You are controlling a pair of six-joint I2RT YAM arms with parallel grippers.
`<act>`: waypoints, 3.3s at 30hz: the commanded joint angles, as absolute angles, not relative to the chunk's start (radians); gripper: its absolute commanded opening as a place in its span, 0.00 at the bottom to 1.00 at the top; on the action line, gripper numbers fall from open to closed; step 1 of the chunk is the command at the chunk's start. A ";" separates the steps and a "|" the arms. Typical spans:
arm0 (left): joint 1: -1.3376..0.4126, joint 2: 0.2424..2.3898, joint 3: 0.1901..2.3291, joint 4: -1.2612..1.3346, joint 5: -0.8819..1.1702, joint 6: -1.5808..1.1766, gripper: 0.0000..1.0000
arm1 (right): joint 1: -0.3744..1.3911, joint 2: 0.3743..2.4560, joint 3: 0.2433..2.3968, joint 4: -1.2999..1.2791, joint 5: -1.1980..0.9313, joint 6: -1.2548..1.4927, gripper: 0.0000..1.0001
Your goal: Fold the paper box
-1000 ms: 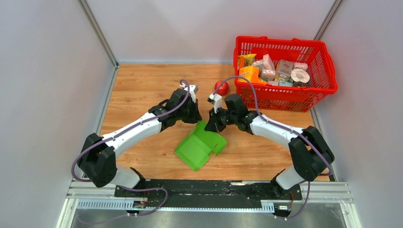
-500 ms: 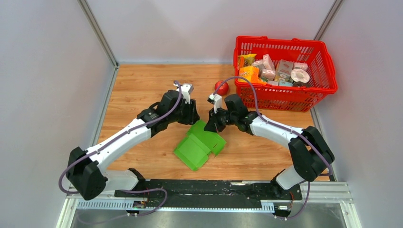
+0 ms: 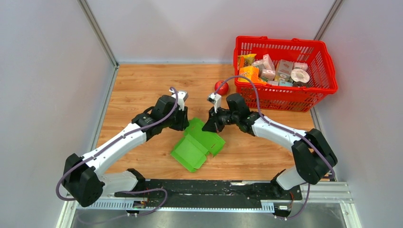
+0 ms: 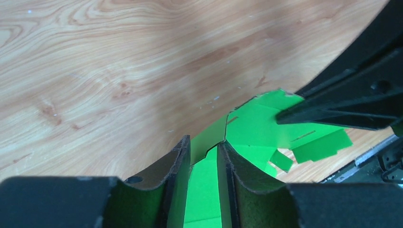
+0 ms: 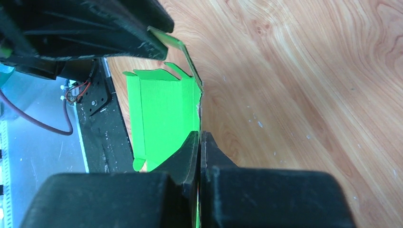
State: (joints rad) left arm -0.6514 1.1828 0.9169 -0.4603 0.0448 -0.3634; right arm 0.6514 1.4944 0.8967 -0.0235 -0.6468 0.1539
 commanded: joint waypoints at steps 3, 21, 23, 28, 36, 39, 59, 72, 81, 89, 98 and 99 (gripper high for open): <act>-0.603 1.193 0.931 -0.460 0.024 -0.360 0.32 | 0.653 1.459 0.882 0.064 -0.764 0.153 0.00; -0.583 1.074 0.940 -0.456 0.117 -0.338 0.41 | 0.670 1.493 0.908 0.031 -0.710 0.143 0.00; -0.606 1.066 0.966 -0.468 0.048 -0.310 0.40 | 0.669 1.496 0.907 0.035 -0.712 0.146 0.00; -0.696 1.169 1.071 -0.558 -0.078 -0.252 0.13 | 0.667 1.499 0.908 0.037 -0.710 0.150 0.00; -0.727 1.258 1.112 -0.543 -0.118 -0.252 0.04 | 0.669 1.499 0.905 0.040 -0.707 0.152 0.00; -0.736 1.278 1.123 -0.551 -0.127 -0.249 0.03 | 0.670 1.499 0.905 0.044 -0.712 0.153 0.00; -0.827 1.344 1.039 -0.387 0.025 -0.364 0.02 | 0.669 1.480 0.887 0.094 -0.755 0.179 0.00; -0.779 1.037 0.916 -0.465 -0.087 -0.367 0.17 | 0.667 1.465 0.885 0.069 -0.704 0.172 0.00; -0.772 0.922 0.785 -0.500 -0.173 -0.411 0.10 | 0.667 1.465 0.885 0.074 -0.698 0.186 0.00; -0.773 1.044 0.765 -0.436 -0.206 -0.408 0.05 | 0.667 1.471 0.882 0.081 -0.696 0.193 0.00; -0.799 1.130 0.761 -0.385 -0.167 -0.437 0.04 | 0.667 1.473 0.884 0.083 -0.692 0.189 0.00; -0.807 1.132 0.758 -0.380 -0.155 -0.445 0.04 | 0.667 1.477 0.884 0.081 -0.692 0.189 0.00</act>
